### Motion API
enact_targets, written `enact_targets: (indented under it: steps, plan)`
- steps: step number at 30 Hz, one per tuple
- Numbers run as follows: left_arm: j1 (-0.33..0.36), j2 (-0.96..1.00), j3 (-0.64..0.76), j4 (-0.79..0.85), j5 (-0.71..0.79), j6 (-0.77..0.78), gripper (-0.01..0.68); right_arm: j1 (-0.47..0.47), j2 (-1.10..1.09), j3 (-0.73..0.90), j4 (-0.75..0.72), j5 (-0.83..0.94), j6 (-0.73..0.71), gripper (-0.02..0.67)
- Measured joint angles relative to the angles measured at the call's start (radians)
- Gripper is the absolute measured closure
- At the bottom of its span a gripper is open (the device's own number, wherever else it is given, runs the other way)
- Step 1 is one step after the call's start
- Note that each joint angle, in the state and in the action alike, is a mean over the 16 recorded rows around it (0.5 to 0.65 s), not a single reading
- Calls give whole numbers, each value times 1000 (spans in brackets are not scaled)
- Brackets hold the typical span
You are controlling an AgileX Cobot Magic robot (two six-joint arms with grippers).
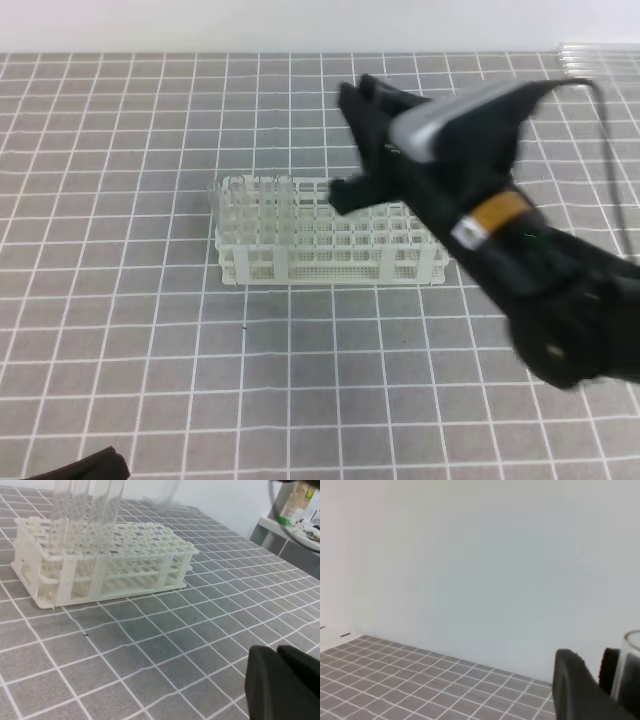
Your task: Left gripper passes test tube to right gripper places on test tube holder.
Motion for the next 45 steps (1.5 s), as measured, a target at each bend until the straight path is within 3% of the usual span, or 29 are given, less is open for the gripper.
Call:
enact_targets:
  steps: [15,45]
  plan:
    - [0,0,1,0,-1,0,673,-18,314,-214,-21,-49,20,563]
    - [0,0,2,0,-2,0,673,-18,381,-228,-43,-53,74,563]
